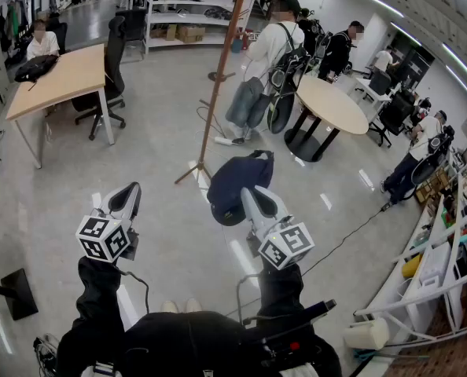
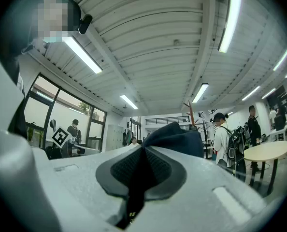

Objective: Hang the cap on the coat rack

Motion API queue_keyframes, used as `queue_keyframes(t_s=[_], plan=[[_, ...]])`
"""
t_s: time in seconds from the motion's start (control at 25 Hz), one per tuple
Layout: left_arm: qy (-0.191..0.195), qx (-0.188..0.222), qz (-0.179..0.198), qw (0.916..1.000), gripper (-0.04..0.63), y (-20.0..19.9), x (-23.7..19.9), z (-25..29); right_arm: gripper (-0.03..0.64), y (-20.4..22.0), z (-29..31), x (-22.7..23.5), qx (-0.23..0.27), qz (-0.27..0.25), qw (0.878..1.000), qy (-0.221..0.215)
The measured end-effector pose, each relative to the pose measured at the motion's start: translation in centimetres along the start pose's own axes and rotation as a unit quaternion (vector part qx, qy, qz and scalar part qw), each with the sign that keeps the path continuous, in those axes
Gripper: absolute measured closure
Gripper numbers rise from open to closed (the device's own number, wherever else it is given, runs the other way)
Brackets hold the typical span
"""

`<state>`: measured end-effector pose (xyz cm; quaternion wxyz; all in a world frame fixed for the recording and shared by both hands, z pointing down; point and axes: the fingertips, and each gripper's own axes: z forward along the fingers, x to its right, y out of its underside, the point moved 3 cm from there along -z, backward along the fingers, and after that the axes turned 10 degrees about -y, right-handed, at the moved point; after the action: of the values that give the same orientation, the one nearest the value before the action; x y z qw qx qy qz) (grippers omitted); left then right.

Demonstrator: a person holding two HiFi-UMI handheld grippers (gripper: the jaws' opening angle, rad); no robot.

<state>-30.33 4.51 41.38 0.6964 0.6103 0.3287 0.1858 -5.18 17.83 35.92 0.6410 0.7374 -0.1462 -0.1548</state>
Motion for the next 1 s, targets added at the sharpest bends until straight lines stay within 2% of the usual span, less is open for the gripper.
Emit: queue_keyframes(t_s=[0.36,0.6,1.0], plan=[[0.003,-0.005,0.004,1.0,0.592,0.3,0.9,-0.1,0.603,0.2,-0.4,0.1,-0.001,0.004,1.0,-0.001],[0.005,-0.008,0.004,0.9999,0.592,0.8,1.5,0.0,0.603,0.7,-0.9,0.8,0.011,0.04,0.999,0.0],[0.001,-0.016,0.005,0.9999,0.592,1.7,4.0,1.3,0.603,1.4,-2.5,2.4,0.009,0.044,0.999,-0.009]])
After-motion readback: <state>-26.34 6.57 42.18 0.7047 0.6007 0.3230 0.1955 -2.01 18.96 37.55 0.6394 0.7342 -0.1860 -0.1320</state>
